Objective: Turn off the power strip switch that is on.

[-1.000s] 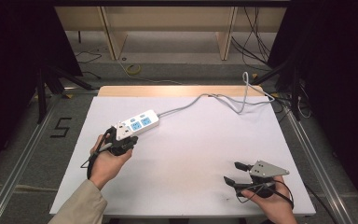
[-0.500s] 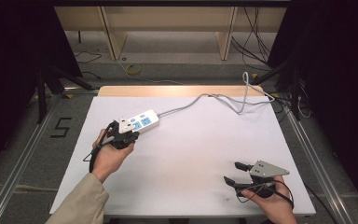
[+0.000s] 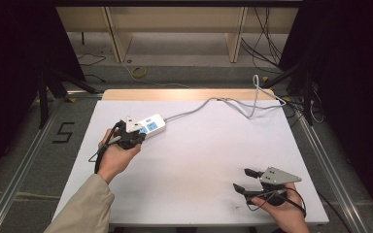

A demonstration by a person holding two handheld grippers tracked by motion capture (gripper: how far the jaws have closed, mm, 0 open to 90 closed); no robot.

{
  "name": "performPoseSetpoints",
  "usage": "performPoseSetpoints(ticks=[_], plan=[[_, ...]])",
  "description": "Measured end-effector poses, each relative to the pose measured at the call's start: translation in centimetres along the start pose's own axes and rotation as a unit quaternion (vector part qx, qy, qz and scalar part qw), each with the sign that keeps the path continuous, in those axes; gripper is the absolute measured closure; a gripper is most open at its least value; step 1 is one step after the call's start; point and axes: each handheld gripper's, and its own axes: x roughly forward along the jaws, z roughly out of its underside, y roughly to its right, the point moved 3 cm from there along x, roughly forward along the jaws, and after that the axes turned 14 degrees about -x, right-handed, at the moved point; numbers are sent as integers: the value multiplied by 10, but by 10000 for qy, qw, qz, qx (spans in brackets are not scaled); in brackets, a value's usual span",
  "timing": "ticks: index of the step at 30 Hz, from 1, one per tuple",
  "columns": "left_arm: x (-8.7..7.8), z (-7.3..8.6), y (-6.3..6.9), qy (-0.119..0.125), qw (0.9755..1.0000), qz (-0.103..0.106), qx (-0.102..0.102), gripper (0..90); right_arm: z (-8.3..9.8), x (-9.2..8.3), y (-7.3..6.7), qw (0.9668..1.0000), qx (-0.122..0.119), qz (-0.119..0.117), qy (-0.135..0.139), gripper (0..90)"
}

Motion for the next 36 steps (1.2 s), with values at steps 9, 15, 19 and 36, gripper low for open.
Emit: performPoseSetpoints(ticks=[9, 15, 19, 36], plan=[[7, -6, 1, -117, 9999, -21, 79, 896, 0, 0, 0, 10000, -6, -1, 2, 323], [12, -11, 0, -141, 9998, -51, 92, 896, 0, 0, 0, 10000, -8, -9, 4, 322], [16, -14, -2, -164, 9998, -71, 84, 896, 0, 0, 0, 10000, -4, -9, 11, 322], [26, -30, -12, -286, 9994, -178, 110, 896, 0, 0, 0, 10000, -7, -21, 14, 322]])
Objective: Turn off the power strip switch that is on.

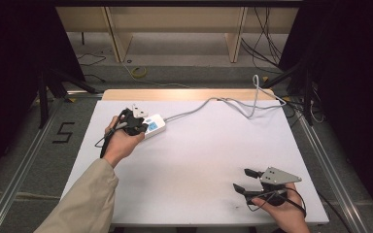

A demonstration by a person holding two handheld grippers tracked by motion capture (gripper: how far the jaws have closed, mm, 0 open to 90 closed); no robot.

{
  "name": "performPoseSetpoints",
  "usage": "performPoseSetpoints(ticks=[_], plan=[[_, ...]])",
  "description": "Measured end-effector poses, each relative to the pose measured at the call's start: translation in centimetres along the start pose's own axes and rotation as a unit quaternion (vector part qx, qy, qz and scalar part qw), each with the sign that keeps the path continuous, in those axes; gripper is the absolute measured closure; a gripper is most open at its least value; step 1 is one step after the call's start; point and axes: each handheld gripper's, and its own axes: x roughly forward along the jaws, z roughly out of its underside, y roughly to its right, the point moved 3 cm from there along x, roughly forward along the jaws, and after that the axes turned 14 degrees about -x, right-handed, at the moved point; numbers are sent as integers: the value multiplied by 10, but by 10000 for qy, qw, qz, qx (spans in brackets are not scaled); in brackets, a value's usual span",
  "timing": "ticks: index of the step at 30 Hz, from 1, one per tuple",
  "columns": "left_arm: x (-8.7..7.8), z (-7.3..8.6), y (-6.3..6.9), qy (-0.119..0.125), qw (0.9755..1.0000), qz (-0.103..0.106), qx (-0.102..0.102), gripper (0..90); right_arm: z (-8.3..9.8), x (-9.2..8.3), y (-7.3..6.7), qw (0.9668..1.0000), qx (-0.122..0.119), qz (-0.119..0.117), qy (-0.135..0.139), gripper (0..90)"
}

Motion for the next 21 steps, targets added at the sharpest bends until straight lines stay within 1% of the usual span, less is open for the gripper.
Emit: performPoseSetpoints(ticks=[5, 12, 14, 17, 18, 21], plan=[[4, -2, -2, -30, 10000, -13, -27, 896, 0, 0, 0, 10000, -1, 2, 2, 322], [12, -3, -5, -180, 9998, -60, -7, 896, 0, 0, 1, 10000, 6, 12, 19, 322], [14, -4, -5, -182, 9998, -69, -37, 896, 0, 0, 0, 10000, 22, 9, 22, 322], [16, -7, -6, -232, 9997, -91, 5, 896, 0, 0, 0, 10000, 27, 11, 27, 322], [18, -8, -6, -217, 9997, -104, -31, 896, 0, 0, 0, 10000, 28, 11, 27, 322], [20, -11, -9, -268, 9996, -103, -46, 896, 0, 0, 1, 10000, 32, 4, 22, 322]])
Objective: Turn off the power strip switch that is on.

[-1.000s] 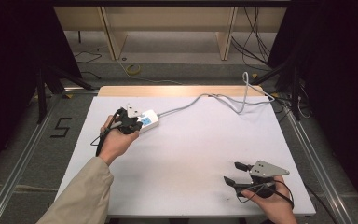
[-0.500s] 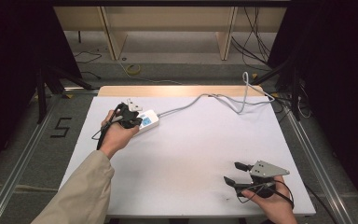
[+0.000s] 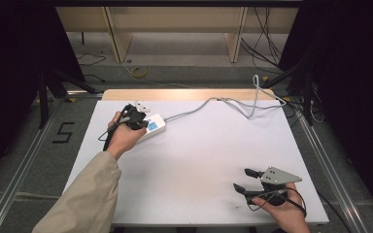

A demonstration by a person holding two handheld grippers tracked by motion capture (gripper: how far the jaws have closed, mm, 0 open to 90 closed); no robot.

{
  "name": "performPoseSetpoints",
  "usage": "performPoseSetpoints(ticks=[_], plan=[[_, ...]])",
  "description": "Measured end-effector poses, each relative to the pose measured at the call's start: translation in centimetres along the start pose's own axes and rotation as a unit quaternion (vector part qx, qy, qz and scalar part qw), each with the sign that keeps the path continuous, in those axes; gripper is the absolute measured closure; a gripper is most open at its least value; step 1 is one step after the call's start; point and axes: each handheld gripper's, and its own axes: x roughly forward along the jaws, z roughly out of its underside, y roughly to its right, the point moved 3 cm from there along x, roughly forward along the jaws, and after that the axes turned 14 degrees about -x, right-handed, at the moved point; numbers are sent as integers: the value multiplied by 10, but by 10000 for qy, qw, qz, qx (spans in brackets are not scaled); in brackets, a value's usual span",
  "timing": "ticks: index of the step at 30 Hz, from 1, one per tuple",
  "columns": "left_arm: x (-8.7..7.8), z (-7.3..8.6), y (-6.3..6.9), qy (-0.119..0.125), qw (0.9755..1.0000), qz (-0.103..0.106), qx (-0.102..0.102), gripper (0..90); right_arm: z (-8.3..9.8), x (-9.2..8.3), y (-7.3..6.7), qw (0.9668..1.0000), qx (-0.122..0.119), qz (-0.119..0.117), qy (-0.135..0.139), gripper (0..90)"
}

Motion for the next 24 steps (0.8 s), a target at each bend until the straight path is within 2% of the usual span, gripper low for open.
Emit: performPoseSetpoints(ticks=[5, 8, 24], plan=[[5, -3, -3, -47, 10000, -39, -33, 896, 0, 0, 0, 10000, -3, 1, 8, 322], [7, -5, -4, -93, 9999, -89, 21, 896, 0, 0, 0, 10000, 1, -3, 5, 322], [19, -21, -9, -233, 9995, -199, 43, 896, 0, 0, 0, 10000, -10, -12, 7, 322]])
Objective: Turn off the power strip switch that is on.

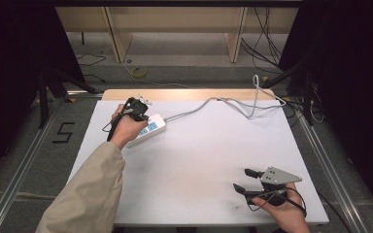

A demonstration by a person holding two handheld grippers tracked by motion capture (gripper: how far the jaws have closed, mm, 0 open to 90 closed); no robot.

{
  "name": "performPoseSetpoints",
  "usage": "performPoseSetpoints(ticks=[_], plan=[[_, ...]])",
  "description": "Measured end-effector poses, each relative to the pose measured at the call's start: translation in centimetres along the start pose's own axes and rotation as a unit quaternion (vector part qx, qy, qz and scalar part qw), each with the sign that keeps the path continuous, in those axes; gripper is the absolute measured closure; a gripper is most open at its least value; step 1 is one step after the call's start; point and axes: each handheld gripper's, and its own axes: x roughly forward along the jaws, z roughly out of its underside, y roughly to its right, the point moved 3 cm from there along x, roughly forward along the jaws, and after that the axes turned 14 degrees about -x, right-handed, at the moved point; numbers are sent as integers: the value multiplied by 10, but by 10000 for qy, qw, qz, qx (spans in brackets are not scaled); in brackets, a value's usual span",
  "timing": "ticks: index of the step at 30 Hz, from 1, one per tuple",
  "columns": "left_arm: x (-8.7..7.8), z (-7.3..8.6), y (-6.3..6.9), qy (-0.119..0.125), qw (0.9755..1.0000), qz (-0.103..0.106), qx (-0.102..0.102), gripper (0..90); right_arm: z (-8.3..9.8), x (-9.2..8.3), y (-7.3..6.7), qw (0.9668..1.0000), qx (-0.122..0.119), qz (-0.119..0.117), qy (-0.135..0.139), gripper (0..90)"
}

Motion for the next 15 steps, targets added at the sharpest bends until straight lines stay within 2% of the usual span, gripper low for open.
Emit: performPoseSetpoints(ticks=[15], plan=[[17, -8, -1, -212, 9998, -12, -12, 896, 0, 0, 0, 10000, -4, -8, 10, 322]])
